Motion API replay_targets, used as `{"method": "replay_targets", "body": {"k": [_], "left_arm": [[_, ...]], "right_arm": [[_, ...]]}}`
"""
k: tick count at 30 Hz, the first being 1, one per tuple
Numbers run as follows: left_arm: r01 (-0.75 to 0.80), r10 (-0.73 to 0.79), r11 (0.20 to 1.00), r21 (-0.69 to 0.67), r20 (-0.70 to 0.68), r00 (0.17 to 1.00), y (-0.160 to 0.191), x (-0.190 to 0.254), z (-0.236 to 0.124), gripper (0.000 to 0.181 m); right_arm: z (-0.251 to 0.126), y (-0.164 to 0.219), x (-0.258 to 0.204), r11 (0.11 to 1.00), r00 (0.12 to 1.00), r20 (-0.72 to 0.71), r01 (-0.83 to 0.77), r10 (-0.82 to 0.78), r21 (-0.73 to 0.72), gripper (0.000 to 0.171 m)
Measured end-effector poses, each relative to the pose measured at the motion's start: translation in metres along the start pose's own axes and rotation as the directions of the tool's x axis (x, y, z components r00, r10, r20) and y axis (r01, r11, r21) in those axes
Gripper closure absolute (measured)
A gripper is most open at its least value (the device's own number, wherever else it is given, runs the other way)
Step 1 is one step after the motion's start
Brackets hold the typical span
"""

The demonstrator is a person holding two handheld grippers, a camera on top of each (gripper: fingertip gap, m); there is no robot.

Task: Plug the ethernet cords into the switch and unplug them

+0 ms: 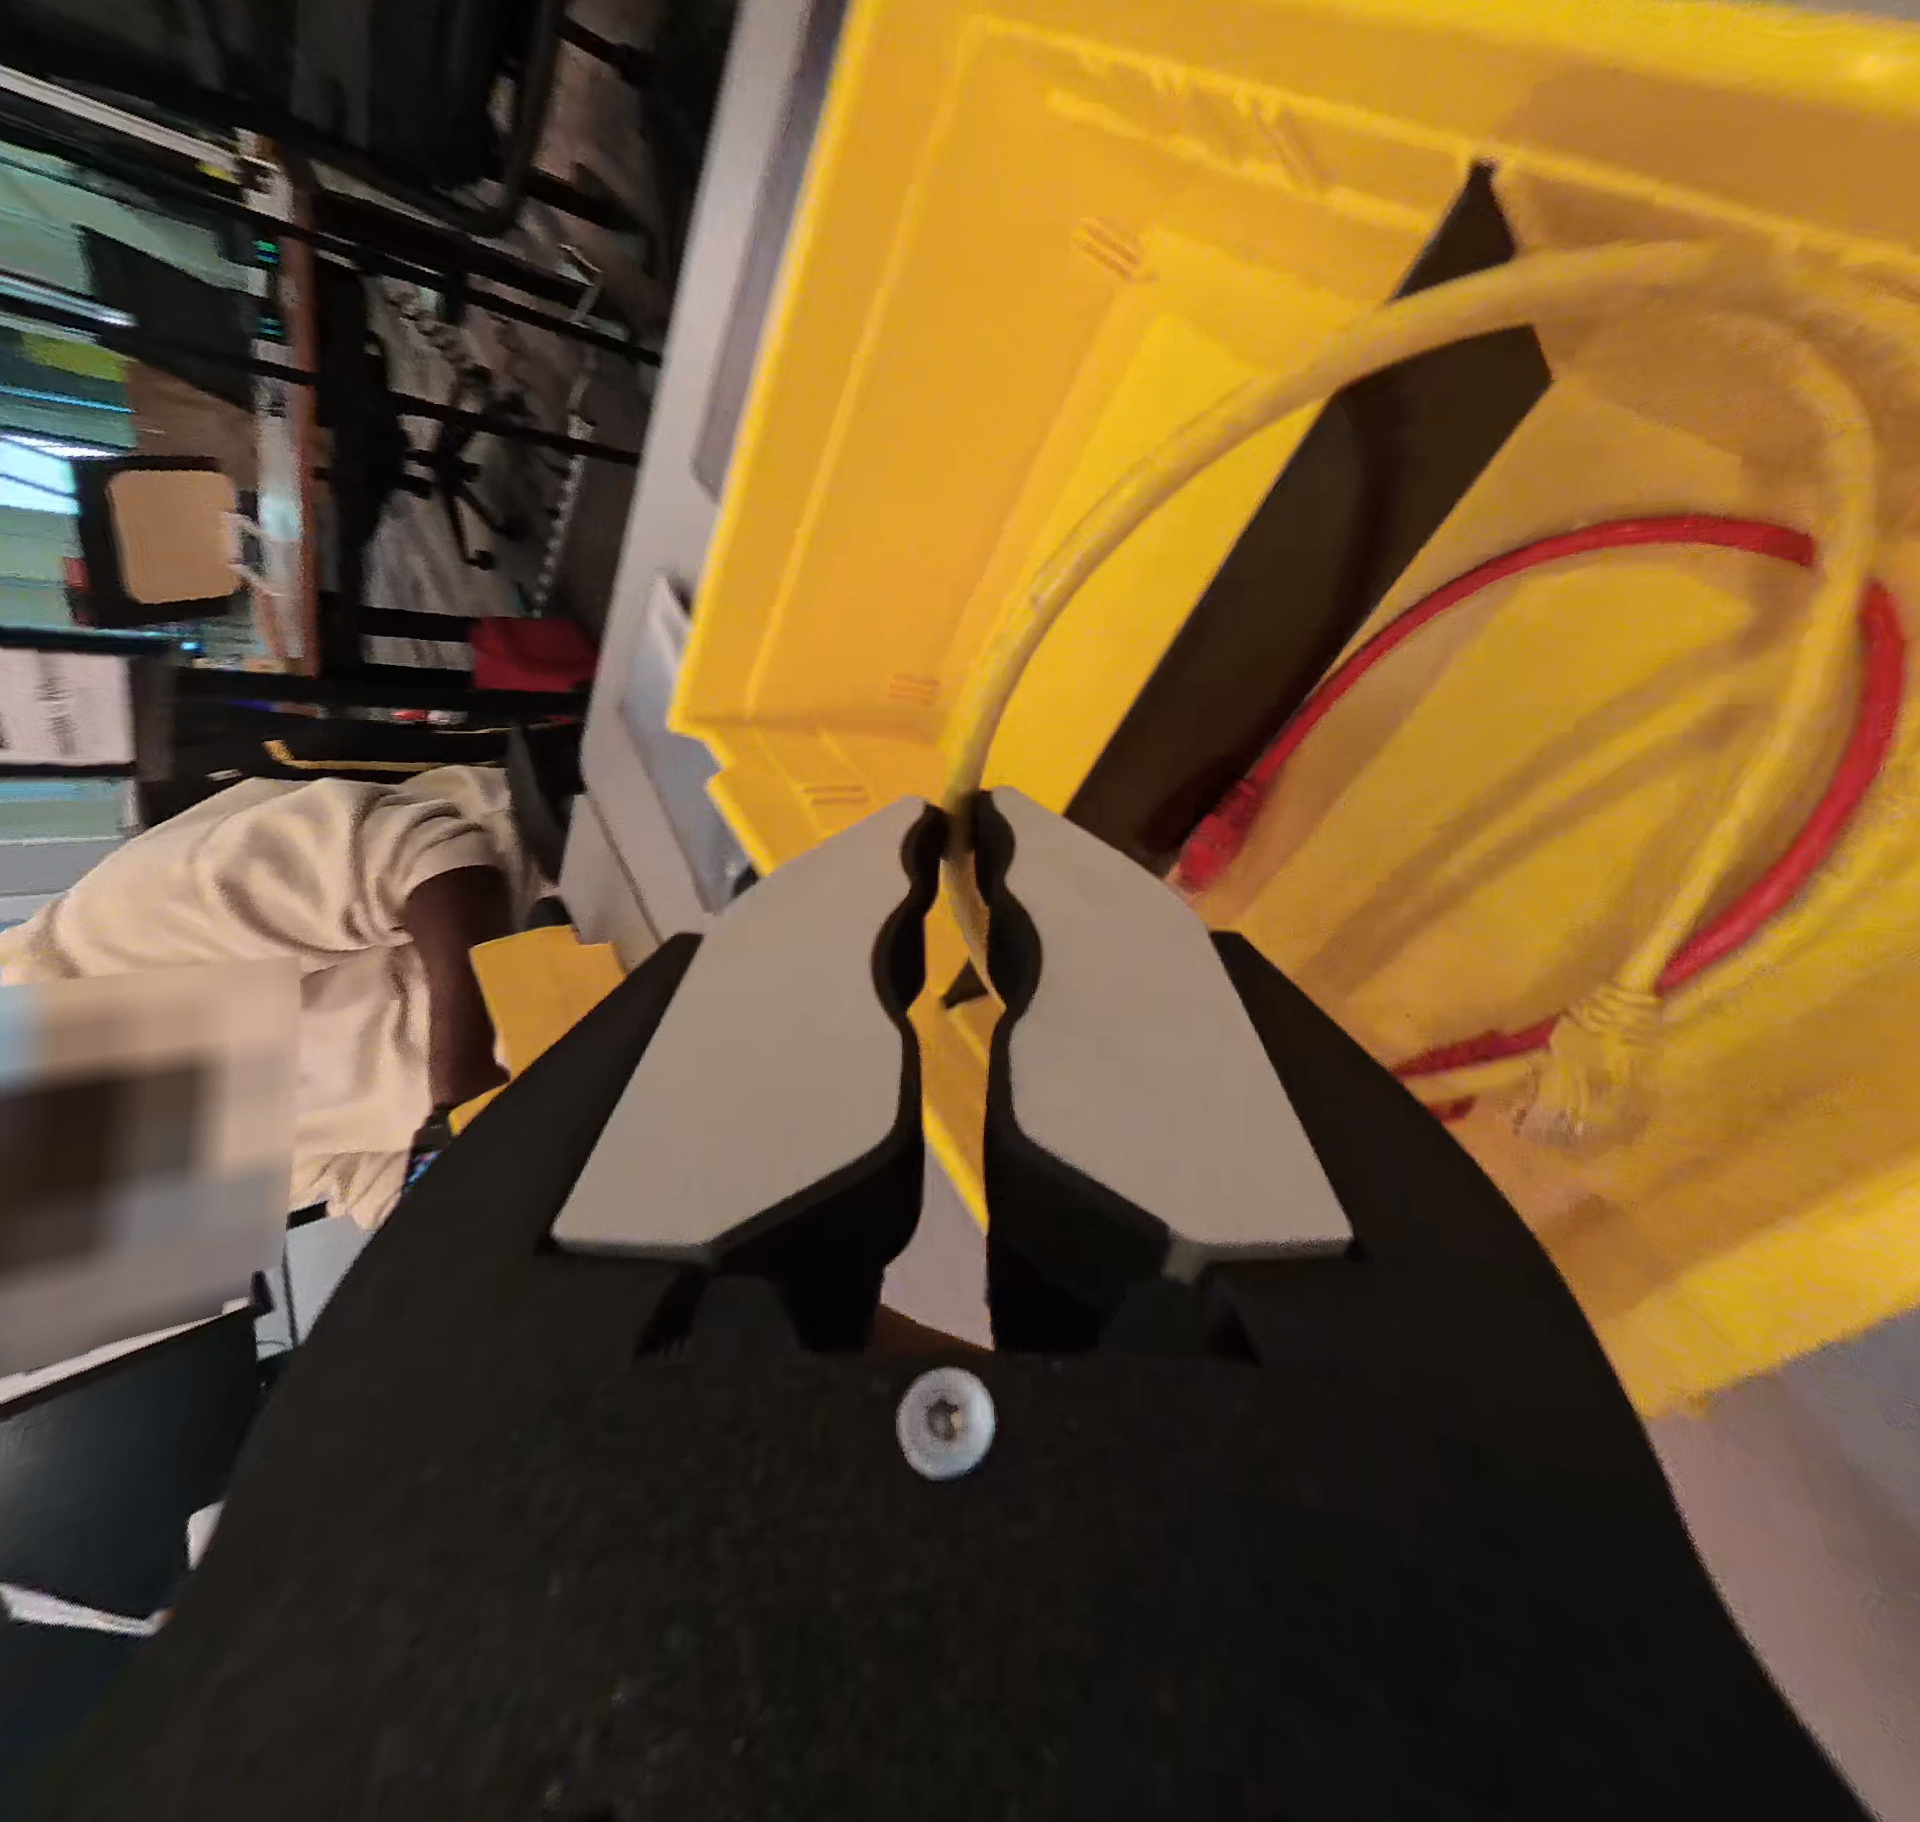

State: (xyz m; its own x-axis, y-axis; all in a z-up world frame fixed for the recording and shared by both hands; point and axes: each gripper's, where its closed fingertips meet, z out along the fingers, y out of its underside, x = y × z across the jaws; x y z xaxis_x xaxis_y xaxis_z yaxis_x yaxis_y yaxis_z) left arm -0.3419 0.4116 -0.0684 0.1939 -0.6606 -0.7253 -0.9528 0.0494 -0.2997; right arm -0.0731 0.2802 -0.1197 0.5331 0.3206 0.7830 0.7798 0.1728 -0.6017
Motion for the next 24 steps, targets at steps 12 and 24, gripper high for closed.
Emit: {"method": "replay_targets", "body": {"k": [12, 24], "left_arm": [[0.501, -0.499, 0.846, 0.184, -0.064, 0.864, -0.049, -0.047, -0.140, 0.176], [0.954, -0.837, 0.053, -0.295, -0.534, -0.119, -0.059, 0.197, -0.153, 0.176]], "right_arm": [[-0.001, -0.002, 0.004, 1.000, 1.000, -0.019, -0.010, 0.010, 0.003, 0.145], [-0.001, -0.002, 0.005, 0.999, 0.999, -0.020, -0.032, 0.033, 0.007, 0.145]]}}
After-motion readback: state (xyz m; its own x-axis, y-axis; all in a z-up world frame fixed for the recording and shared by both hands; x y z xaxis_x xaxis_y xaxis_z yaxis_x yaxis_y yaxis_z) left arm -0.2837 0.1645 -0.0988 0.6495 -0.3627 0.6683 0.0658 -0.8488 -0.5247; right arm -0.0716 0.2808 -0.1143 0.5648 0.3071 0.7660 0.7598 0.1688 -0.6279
